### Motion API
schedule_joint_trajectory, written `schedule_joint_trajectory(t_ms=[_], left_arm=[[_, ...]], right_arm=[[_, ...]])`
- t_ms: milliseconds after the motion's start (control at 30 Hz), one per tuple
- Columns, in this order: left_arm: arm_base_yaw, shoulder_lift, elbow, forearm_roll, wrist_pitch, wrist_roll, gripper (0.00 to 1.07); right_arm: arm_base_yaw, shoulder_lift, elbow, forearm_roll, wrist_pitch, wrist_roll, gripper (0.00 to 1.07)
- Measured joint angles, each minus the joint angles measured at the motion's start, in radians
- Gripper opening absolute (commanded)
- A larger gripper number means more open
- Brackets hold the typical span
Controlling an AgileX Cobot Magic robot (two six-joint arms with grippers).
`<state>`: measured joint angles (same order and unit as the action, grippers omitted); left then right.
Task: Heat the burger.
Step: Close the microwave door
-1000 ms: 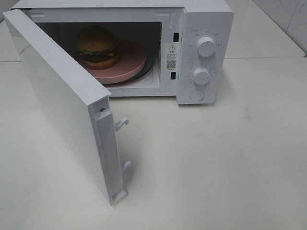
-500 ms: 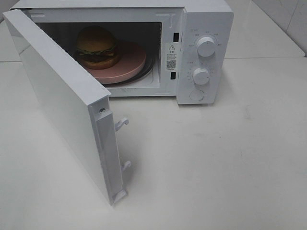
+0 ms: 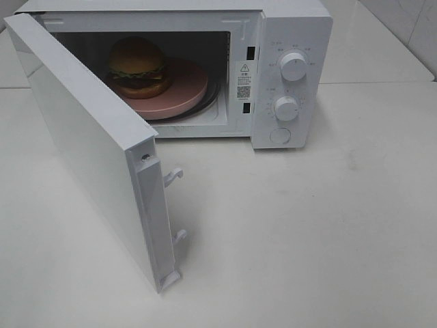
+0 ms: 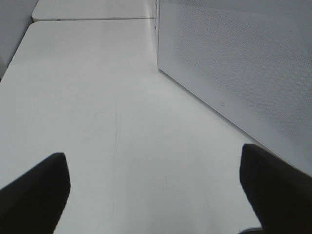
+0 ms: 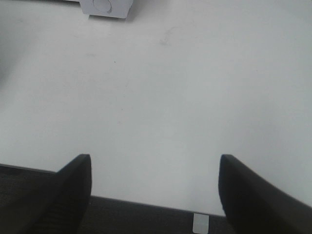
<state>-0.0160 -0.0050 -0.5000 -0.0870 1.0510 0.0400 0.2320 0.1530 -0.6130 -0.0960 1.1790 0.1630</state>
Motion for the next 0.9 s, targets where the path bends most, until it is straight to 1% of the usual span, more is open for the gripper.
schedule_joint_trajectory(t_ms=[67,200,333,367,467,900], left_arm=[[0.000,0.000,0.000,0.000,0.000,0.000,0.86],[0.000,0.000,0.000,0.000,0.000,0.000,0.86],[0.000,0.000,0.000,0.000,0.000,0.000,0.86],[0.000,0.000,0.000,0.000,0.000,0.000,0.86],[0.000,0.000,0.000,0.000,0.000,0.000,0.86],[0.000,0.000,0.000,0.000,0.000,0.000,0.86]], right_arm=[[-0.011,-0.031,0.037,0.009,0.003,-0.002,0.71],[-0.028,-0.060,0.059,0.021,-0.006,-0.014,0.71],[-0.051,-0.109,0.069,0.030,-0.060,-0.017,0.71],[-0.062,-0.135,0.085,0.034,-0.099,-0.017,0.71],[-0.070,-0.156,0.102,0.046,-0.121,-0.021,0.71],[-0.070,-0.157,0.105,0.048,-0.133,-0.023,0.71]])
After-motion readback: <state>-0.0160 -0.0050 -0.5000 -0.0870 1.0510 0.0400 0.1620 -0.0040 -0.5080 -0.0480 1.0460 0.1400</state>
